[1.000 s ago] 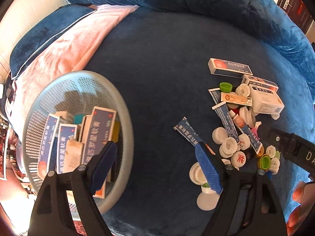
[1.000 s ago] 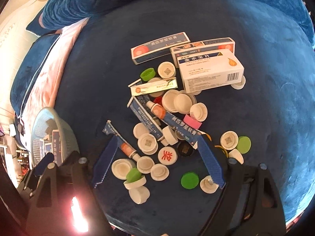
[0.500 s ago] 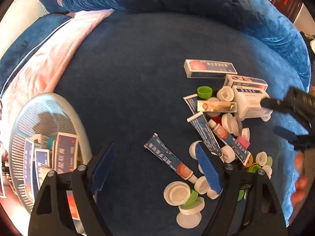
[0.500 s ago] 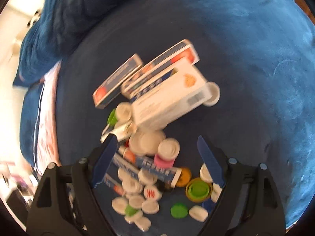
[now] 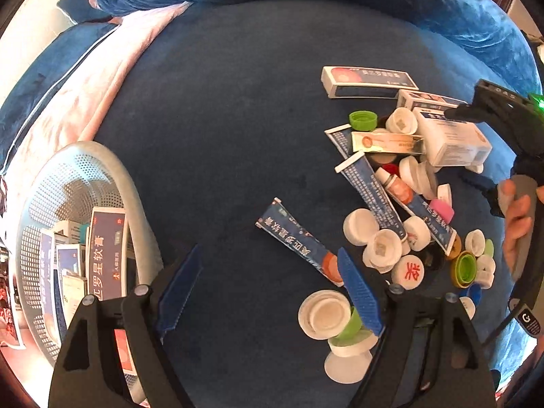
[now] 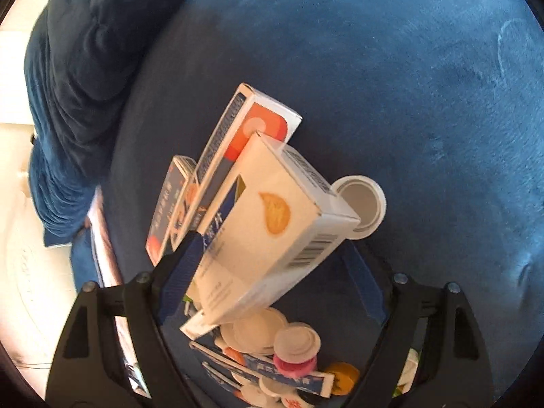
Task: Organize objects
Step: 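Grasp the white Jinshuibao box with the right gripper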
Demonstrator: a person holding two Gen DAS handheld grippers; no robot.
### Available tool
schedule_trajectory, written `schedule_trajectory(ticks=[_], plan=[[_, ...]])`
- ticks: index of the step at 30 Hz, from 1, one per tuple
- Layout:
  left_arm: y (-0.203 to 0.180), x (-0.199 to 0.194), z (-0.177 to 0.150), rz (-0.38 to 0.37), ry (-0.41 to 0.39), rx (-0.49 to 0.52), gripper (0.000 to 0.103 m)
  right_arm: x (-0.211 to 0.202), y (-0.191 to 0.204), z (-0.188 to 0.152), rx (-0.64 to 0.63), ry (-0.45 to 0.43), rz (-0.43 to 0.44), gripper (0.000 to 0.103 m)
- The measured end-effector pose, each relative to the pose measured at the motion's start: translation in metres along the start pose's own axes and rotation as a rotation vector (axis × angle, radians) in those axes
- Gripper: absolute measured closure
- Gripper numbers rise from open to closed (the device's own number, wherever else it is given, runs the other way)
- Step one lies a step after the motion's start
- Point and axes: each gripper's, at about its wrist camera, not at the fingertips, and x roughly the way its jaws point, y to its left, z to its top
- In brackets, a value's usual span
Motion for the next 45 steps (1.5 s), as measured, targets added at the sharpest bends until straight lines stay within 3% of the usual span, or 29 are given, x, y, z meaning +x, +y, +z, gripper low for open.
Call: schedule_trajectory(ticks=[4, 12, 18, 19, 20, 22, 27, 31, 36, 38, 40, 45], plan=[[-0.005, 0.003, -0.001, -0.01, 0.009, 0.005, 0.019, -0.008, 0.008, 0.001, -0.038, -0.007, 0.057, 0.059], [-0.018, 0.002, -0.002, -0.031, 0.012, 0.019, 0.019, -0.042, 0.023, 0.001, -0.169, 0.049, -0.02, 0.067], [-0.035, 0.003, -0.005, -0.059, 0.027, 0.043, 0.019, -0.068, -0.007, 0.003, -0.261, 0.239, -0.074, 0.067], [-0.038, 0.002, -0.005, -0.061, 0.027, 0.053, 0.019, -0.069, -0.014, 0.005, -0.274, 0.248, -0.103, 0.065], [-0.041, 0.002, -0.006, -0.061, 0.026, 0.06, 0.019, -0.072, -0.022, 0.009, -0.275, 0.212, -0.16, 0.065], [-0.045, 0.001, -0.006, -0.065, 0.023, 0.066, 0.019, -0.079, -0.033, 0.015, -0.301, 0.118, -0.311, 0.056], [-0.048, 0.002, -0.005, -0.07, 0.027, 0.061, 0.019, -0.085, -0.025, 0.008, -0.319, 0.036, -0.35, 0.009], [-0.049, 0.003, -0.005, -0.069, 0.029, 0.067, 0.019, -0.075, -0.007, -0.01, -0.375, -0.021, -0.493, 0.006], [-0.045, 0.005, -0.004, -0.065, 0.035, 0.063, 0.019, -0.048, -0.011, -0.019, -0.357, -0.005, -0.627, 0.006], [-0.045, 0.004, -0.002, -0.064, 0.027, 0.073, 0.019, -0.042, -0.023, -0.017, -0.292, 0.025, -0.579, 0.007], [-0.045, 0.003, 0.004, -0.069, 0.011, 0.088, 0.019, -0.041, -0.034, -0.011, -0.226, 0.062, -0.489, 0.028], [-0.068, 0.003, 0.041, -0.117, -0.048, 0.224, 0.019, -0.051, -0.036, 0.0, -0.23, 0.053, -0.421, 0.032]])
